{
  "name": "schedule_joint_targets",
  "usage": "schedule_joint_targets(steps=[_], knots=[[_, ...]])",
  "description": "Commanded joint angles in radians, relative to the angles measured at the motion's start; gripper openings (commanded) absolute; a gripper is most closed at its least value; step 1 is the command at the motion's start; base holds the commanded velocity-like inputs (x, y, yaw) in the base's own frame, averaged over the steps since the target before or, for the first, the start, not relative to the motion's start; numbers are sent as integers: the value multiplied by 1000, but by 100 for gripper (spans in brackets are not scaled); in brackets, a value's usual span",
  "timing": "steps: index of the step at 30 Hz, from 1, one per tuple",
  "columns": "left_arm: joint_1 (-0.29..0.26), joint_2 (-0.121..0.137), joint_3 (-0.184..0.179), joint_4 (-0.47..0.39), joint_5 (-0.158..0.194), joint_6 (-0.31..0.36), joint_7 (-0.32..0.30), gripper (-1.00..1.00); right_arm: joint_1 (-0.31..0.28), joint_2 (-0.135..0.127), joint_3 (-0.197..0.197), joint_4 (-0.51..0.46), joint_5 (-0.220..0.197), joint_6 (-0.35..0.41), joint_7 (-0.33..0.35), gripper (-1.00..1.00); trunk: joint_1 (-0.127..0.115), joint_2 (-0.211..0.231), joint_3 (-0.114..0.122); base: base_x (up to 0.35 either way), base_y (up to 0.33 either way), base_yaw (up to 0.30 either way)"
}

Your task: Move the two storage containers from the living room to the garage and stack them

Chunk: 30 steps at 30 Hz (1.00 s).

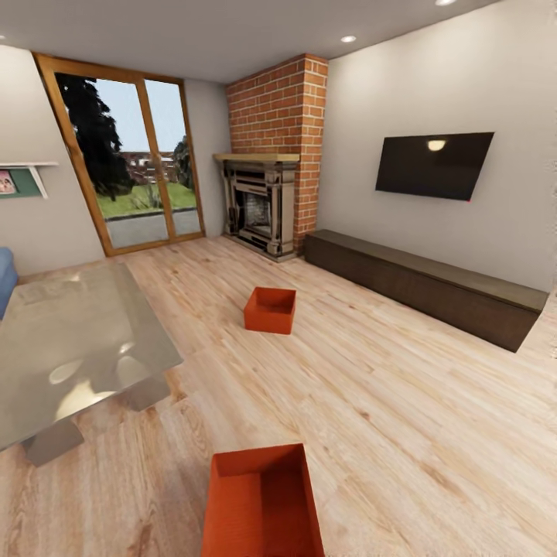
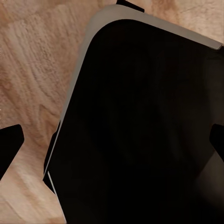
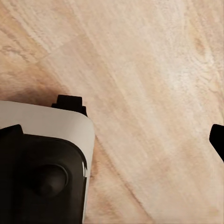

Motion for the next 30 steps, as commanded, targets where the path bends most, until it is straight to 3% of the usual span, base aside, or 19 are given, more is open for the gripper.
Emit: schedule_joint_targets(steps=[1, 12, 30], knots=[[0, 0, 2, -3, 3, 7, 3, 100, -1, 0, 8, 3, -9, -5, 0, 100, 0, 0, -2, 0, 0, -115], [0, 1, 1, -3, 3, 7, 3, 100, -1, -1, 8, 3, -8, -6, 1, 100, 0, 0, -20, 0, 0, -50], [0, 1, 1, -3, 3, 7, 3, 100, -1, 3, 7, 3, -8, -4, -3, 100, 0, 0, -36, 0, 0, 63]])
